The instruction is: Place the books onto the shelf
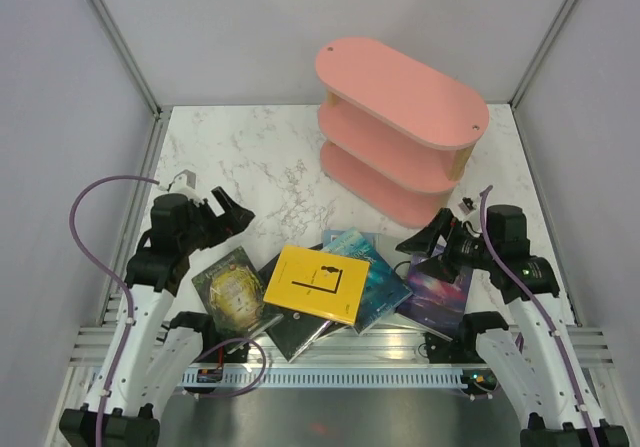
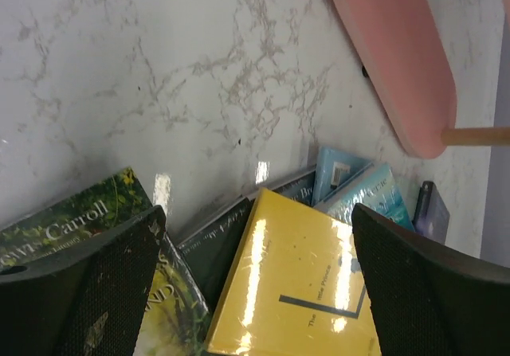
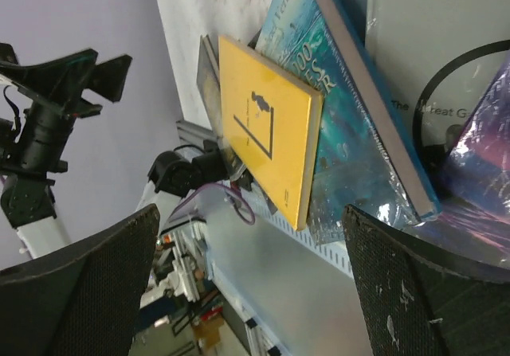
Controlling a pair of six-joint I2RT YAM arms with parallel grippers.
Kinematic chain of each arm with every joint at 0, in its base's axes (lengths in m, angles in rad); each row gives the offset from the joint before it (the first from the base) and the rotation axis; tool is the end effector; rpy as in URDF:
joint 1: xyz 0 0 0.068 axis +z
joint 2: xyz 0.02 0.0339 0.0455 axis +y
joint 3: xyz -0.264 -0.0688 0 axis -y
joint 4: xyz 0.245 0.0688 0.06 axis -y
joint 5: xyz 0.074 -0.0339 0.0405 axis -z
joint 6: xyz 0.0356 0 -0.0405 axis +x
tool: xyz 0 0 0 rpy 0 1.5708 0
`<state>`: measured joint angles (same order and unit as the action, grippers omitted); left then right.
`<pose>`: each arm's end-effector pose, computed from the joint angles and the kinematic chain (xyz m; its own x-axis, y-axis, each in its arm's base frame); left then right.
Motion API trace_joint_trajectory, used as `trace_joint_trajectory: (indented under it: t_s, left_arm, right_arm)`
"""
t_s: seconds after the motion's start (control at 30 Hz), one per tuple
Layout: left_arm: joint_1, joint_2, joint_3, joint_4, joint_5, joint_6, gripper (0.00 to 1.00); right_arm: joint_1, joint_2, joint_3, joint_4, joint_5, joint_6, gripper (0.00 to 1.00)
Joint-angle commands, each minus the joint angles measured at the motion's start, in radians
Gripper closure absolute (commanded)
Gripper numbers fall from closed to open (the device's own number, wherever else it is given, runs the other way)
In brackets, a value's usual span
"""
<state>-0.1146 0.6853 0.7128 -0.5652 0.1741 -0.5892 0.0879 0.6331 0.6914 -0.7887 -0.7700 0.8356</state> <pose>0.1508 -0.0236 0.2914 -0.5677 -0.4856 -0.6648 -0.0662 0.8318 -0.5510 0.1198 0.0354 0.2774 -0.8756 0.4574 -0.1552 0.1042 0.4926 0.8640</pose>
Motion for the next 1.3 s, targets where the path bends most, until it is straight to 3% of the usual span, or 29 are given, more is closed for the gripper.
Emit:
trace_joint_trajectory:
  t_s: [0.0, 0.07, 0.13, 0.37, 0.47, 0.67, 0.73, 1.1, 1.27]
  left_arm:
    - [0.000, 0.052, 0.031, -0.121, 0.169, -0.093, 0.00]
    - [0.000, 0.094, 0.019, -0.117, 0.313, -0.089, 0.00]
    - [0.000, 0.123, 0.002, -0.092, 0.445, -0.057, 0.00]
    - [-0.002, 0.118, -0.068, -0.007, 0.564, -0.023, 0.00]
    - [-0.022, 0.170, -0.114, 0.008, 0.602, -0.023, 0.00]
    - [-0.158, 0.261, -0.101, 0.022, 0.443, -0.073, 0.03]
    - [-0.165, 0.264, -0.101, 0.021, 0.418, -0.083, 0.06]
    - [-0.212, 0.322, -0.144, -0.033, 0.222, -0.142, 0.07]
    - [-0.223, 0.399, -0.164, 0.014, 0.215, -0.143, 0.07]
  right_arm:
    - [0.001, -0.117, 0.060, 0.059, 0.096, 0.046, 0.02]
    - [0.001, -0.157, 0.042, 0.098, 0.117, 0.100, 0.02]
    - [0.001, -0.132, -0.004, 0.132, 0.034, 0.143, 0.02]
    - [0.015, -0.061, 0.006, 0.102, 0.064, 0.011, 0.02]
    - [0.093, -0.029, 0.028, 0.060, 0.205, -0.021, 0.02]
    - [0.534, 0.216, 0.133, 0.048, 0.687, 0.078, 0.02]
    - [0.642, 0.234, 0.163, 0.074, 0.764, 0.141, 0.02]
    - [0.728, 0.234, -0.058, 0.301, 0.748, 0.307, 0.02]
    - [0.748, 0.290, -0.095, 0.354, 0.756, 0.318, 0.02]
